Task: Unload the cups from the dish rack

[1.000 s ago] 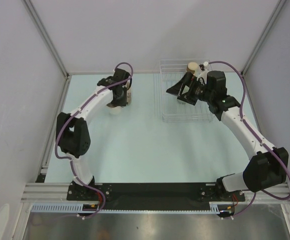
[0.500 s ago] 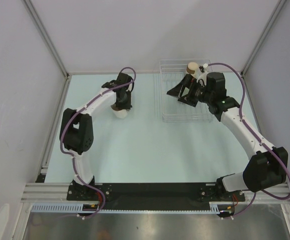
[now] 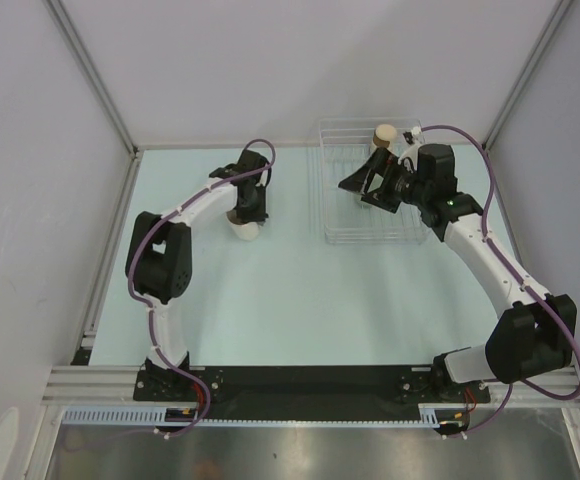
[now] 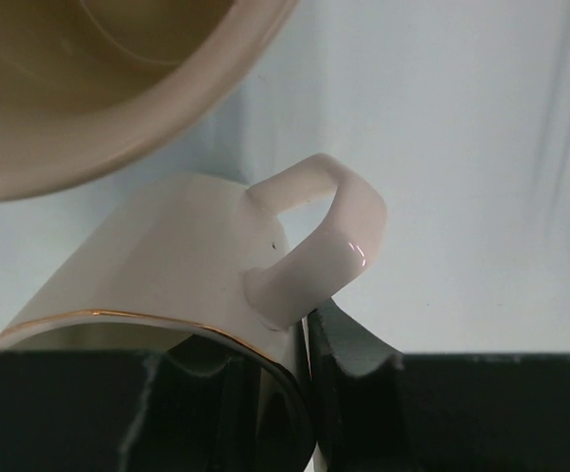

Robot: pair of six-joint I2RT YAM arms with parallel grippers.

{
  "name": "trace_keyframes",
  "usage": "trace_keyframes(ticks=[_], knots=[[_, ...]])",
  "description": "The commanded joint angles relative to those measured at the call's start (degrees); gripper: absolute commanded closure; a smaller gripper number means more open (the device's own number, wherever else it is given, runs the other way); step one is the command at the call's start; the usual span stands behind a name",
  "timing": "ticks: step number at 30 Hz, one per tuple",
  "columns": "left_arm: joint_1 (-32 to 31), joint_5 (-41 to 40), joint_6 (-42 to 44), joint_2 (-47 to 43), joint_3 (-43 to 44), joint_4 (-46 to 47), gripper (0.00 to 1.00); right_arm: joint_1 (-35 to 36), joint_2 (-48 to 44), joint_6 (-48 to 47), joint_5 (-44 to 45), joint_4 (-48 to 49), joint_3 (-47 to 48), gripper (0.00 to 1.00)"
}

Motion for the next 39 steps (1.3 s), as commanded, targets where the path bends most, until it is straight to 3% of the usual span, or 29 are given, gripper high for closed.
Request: trace_keyframes(ticks=[1,3,9,15,26,34,36,39], knots=[[-0.13,1.0,-1.04,1.07,0.84,2.81,1.0,-0.07,-1.06,-1.04,-0.64,-0.04,-0.04,0.0],[-0.13,0.83,-1.04,0.81,1.02,2.55,0.99,-0.07,-1.15,-0.95,-0.73,0.05,-0.21,0.0],[-0.83,-1.28,-0.6,-1.03,1.8,1.15,0.67,-0.06,-1.32,-0.69,-1.08,0.75,-0.65,0.0],[-2.24,-3.65,-0.43,-3.4,3.74,-1.05,0.48,0.2,-1.94,0.11,-1.26,1.81,-1.45,0.0],[-3.38,-7.34,-0.43,-9.73,7.08,-4.04,0.38,0.73,-3.17,-0.07,-0.47,2.07,-1.98,0.0],[-4.79,-9.9,0.72,-15.88,17.71,-8.96,0.33,-0.5,-3.08,-1.21,1.02,0.5,-0.57,0.0],[-5.31,-10.07,0.37,-18.78,18.42,-8.79,0.33,-0.86,-3.08,-2.61,4.96,-1.43,0.22,0.0],[-6.63,-9.63,-0.25,-25.36,14.04,-4.51,0.31,0.37,-1.16,-9.19,17.68,-9.68,5.3,0.0]])
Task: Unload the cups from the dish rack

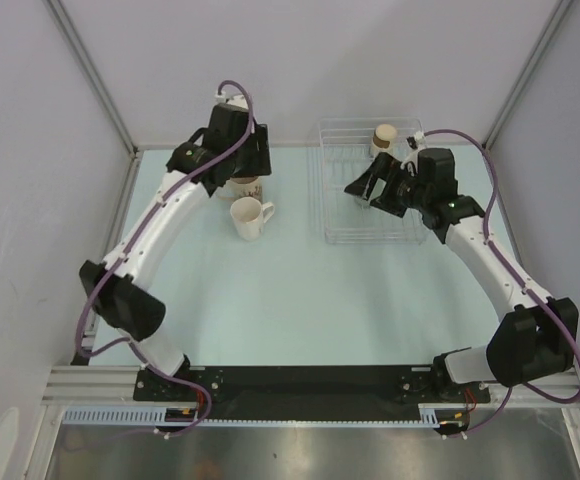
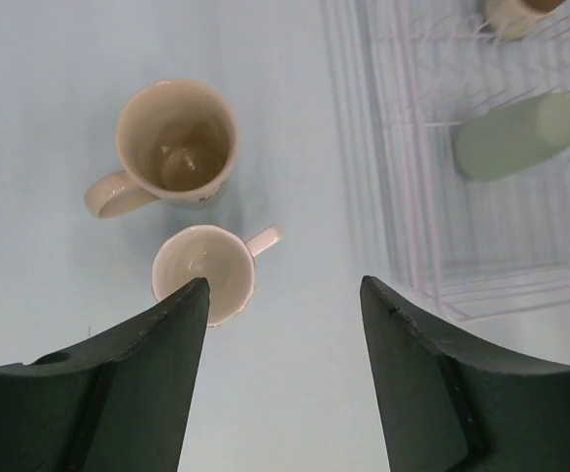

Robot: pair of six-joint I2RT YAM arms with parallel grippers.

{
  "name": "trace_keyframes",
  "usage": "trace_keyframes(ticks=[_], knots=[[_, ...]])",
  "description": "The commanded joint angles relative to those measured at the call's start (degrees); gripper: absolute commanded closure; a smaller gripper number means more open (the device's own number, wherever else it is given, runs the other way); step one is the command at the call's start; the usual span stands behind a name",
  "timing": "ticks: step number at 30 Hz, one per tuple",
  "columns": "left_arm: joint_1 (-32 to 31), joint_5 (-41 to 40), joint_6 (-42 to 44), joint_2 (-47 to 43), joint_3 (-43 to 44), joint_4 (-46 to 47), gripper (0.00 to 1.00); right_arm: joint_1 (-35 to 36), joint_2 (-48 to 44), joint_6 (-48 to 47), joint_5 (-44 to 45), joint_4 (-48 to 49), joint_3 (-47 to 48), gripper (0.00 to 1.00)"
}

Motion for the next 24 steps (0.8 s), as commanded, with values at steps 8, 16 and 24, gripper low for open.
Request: trace_keyframes(ticks=[8,16,24], knots=[[-4.15,-0.84,-1.15,-24.27,-20.89,12.18,0.25,6.48,15.91,-17.75,45.93,-21.25,23.2,0.0],[-4.59,-0.67,-0.8,-29.64,-28.39,12.71,0.24,5.96,27.62,-17.4,46.47,-22.57,31.57,0.0],[-4.68,-2.08,0.17,-33.15,-32.69,13.15,0.23,6.04,33.69,-17.83,45.67,-21.08,37.37,0.0]])
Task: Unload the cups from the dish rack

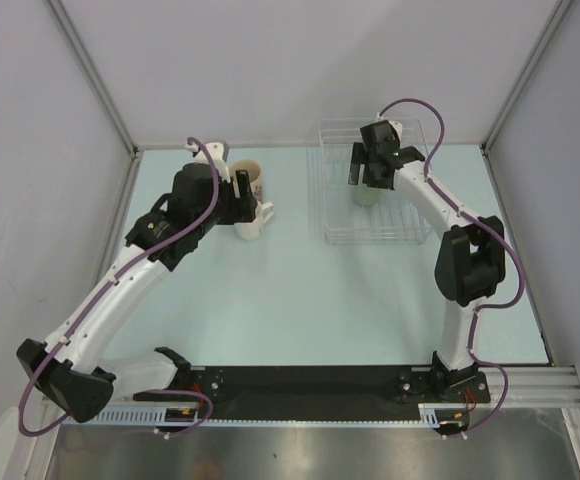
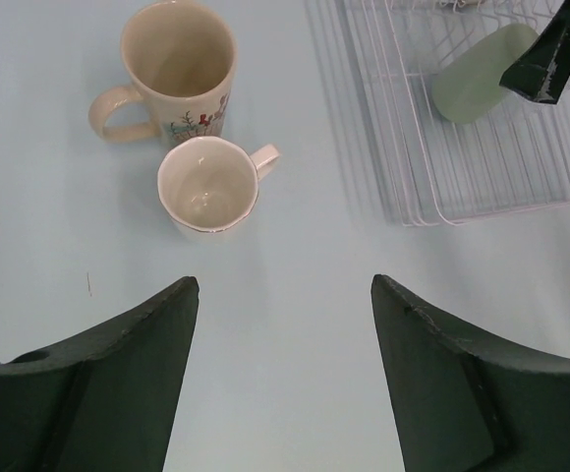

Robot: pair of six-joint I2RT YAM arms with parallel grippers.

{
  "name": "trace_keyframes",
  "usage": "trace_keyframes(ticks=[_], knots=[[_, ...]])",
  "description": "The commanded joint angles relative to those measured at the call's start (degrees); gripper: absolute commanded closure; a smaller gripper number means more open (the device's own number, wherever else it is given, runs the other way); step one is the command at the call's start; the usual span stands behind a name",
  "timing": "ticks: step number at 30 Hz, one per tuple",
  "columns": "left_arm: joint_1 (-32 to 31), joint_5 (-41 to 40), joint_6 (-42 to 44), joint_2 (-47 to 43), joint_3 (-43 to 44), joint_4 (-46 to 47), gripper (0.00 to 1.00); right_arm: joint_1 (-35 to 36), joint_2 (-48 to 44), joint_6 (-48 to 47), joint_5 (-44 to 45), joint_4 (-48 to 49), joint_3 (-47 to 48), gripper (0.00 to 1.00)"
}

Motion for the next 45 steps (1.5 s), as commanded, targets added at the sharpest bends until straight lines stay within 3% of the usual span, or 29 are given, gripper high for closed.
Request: trace_keyframes(ticks=[1,18,35,38,39,42,44,45], knots=[[-0.44,-0.85,0.41,-3.78,-1.83,2.22,0.23,-0.01,1.34,-0.63,1.89,1.06,5.7,0.0],[-0.44,0.82,-0.56,-4.48,-5.79,3.71,0.23,-1.59,11.98,0.25,-0.04,-0.17,15.19,0.0],[-0.44,1.35,-1.53,-4.48,-7.81,4.5,0.23,-2.82,16.11,1.04,-3.38,0.45,15.02,0.04],[-0.44,1.26,-1.53,-4.83,-8.25,4.59,0.23,-3.0,16.2,1.04,-3.03,0.71,14.93,0.12],[-0.44,1.17,-1.44,-4.83,-8.43,4.59,0.23,-3.09,16.29,1.04,-2.94,0.62,14.93,0.22],[-0.35,1.17,-1.53,-5.01,-8.6,4.59,0.23,-3.09,16.11,1.13,-2.76,0.62,14.76,0.38],[-0.44,1.26,-1.53,-4.92,-8.6,4.59,0.23,-3.0,15.85,0.95,-2.41,0.71,14.41,0.41],[-0.44,1.35,-1.53,-5.01,-8.6,4.68,0.23,-2.83,15.76,1.04,-2.41,0.71,14.23,0.48]])
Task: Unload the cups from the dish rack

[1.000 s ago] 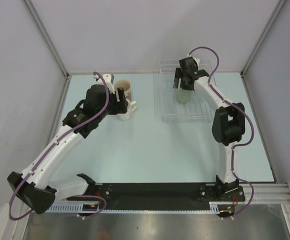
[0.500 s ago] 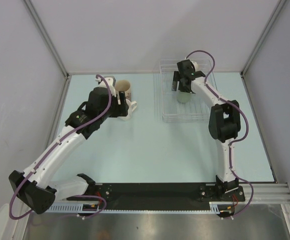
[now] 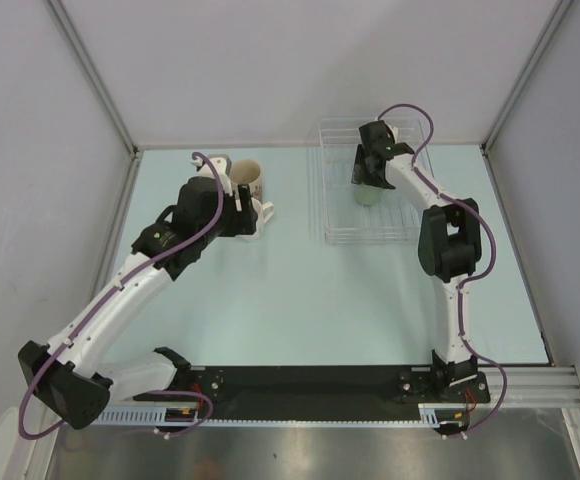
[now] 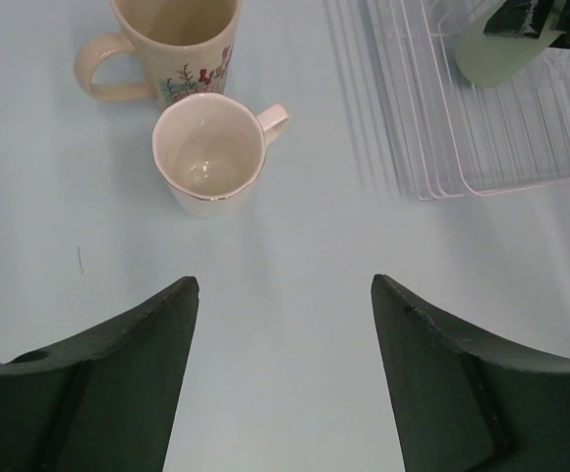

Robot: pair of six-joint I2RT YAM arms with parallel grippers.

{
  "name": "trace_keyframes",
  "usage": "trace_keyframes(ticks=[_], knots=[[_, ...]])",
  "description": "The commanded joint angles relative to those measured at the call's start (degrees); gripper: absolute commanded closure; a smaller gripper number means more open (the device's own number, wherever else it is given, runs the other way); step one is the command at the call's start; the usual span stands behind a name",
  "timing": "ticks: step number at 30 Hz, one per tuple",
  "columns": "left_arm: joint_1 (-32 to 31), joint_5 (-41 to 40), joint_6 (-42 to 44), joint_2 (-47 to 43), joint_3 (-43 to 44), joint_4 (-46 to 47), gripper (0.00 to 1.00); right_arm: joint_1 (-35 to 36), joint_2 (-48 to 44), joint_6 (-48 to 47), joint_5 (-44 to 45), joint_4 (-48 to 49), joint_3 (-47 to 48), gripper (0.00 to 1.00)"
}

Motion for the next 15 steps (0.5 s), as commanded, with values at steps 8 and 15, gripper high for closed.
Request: trace_keyframes(ticks=[8,15], knots=[[-0.38,1.39,-1.03,-1.69,-0.36,1.9,0.23,0.48,-2.02,0.32,1.61,1.52,-0.33,1.0],[-0.29,2.1,-1.47,-1.69,0.25,2.35,0.24,1.35,-8.07,0.67,-0.06,1.09,1.15,1.0]])
